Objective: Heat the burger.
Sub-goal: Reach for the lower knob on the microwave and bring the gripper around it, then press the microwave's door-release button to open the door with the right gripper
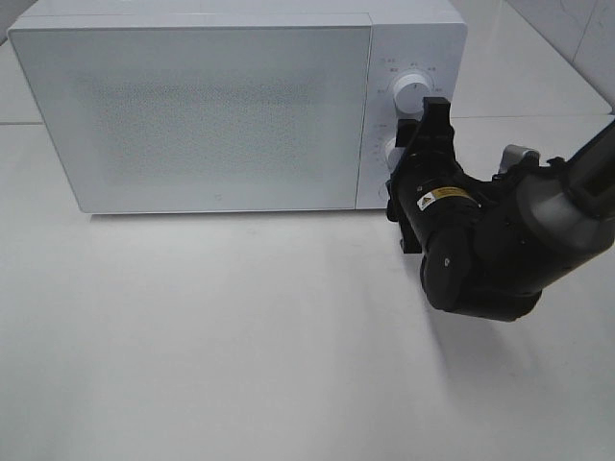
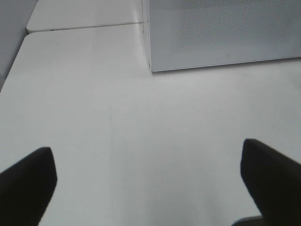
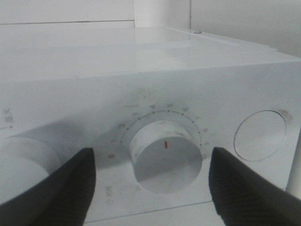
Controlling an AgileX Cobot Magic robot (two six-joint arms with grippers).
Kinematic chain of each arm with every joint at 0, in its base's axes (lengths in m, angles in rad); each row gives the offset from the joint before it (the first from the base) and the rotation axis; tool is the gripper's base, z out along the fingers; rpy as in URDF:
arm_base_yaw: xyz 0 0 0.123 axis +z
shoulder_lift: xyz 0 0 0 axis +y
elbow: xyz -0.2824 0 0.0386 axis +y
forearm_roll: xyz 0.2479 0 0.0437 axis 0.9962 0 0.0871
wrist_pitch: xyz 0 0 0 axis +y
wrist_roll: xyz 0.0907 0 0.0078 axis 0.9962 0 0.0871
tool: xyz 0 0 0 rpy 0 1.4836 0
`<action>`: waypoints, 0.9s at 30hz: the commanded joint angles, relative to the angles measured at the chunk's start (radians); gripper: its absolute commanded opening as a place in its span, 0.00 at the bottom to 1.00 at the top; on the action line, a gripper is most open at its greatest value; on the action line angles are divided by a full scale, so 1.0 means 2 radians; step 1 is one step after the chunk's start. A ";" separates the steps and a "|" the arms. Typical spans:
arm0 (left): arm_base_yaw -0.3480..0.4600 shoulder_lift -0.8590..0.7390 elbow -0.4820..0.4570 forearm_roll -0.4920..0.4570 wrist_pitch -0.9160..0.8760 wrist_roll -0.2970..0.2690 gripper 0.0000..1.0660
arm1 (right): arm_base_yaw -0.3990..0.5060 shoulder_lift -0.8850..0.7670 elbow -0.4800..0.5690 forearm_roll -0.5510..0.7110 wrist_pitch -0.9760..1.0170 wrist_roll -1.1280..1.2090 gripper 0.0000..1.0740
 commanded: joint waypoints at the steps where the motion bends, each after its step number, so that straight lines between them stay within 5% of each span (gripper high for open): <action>1: 0.002 -0.009 0.001 -0.004 -0.001 -0.002 0.95 | 0.001 -0.018 0.020 -0.035 -0.044 -0.031 0.67; 12: 0.002 -0.009 0.001 -0.004 -0.001 -0.002 0.95 | 0.000 -0.078 0.064 -0.101 0.085 -0.131 0.67; 27: 0.002 -0.009 0.001 -0.004 -0.001 -0.002 0.95 | -0.028 -0.184 0.053 -0.126 0.412 -0.492 0.67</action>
